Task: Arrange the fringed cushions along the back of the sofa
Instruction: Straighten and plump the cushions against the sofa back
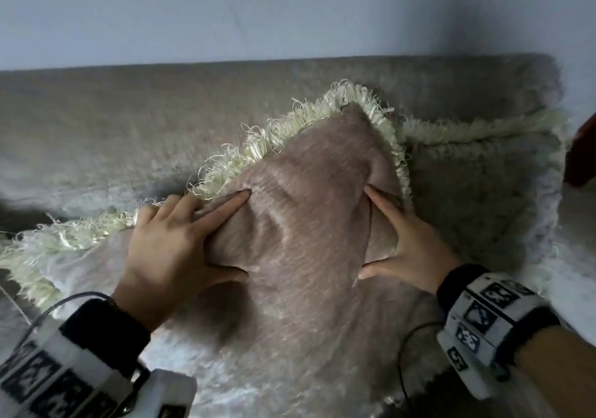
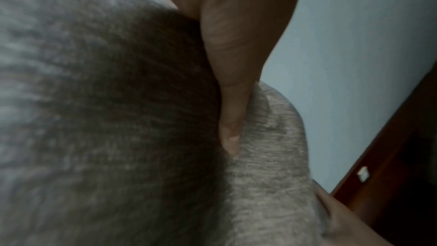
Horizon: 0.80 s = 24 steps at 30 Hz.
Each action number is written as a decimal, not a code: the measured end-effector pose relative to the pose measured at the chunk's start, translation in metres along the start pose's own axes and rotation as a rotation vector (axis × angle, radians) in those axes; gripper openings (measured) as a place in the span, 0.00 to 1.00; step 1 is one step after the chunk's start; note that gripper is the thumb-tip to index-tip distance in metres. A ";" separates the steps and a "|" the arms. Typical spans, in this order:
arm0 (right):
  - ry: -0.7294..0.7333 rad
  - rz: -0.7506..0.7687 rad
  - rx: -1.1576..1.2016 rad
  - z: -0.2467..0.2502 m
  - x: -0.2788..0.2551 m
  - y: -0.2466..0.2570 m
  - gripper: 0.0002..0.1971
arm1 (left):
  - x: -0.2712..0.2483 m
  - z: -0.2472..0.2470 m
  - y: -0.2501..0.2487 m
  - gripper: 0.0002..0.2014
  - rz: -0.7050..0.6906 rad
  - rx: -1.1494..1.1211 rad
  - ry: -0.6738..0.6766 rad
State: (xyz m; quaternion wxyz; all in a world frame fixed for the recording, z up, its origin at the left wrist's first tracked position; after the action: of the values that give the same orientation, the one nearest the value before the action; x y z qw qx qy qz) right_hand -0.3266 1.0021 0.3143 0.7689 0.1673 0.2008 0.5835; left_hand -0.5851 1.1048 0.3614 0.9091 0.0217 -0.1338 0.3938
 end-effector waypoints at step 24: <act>0.082 -0.097 -0.360 -0.103 0.077 0.023 0.72 | -0.005 -0.145 0.044 0.71 0.273 0.099 0.453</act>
State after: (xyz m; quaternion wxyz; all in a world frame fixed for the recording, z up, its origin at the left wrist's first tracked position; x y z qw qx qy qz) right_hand -0.3791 1.0850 0.2281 0.8050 -0.0068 0.1319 0.5785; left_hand -0.5873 1.1528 0.2178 0.8522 -0.0409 0.0909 0.5137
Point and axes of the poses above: each hand's wrist, its own x-axis towards the middle knuckle, its own z-axis out of the back of the hand, y = z × x, the point moved 8 cm from there along x, towards the middle knuckle, and after that the axes turned 4 degrees about y, right-handed, at the moved point
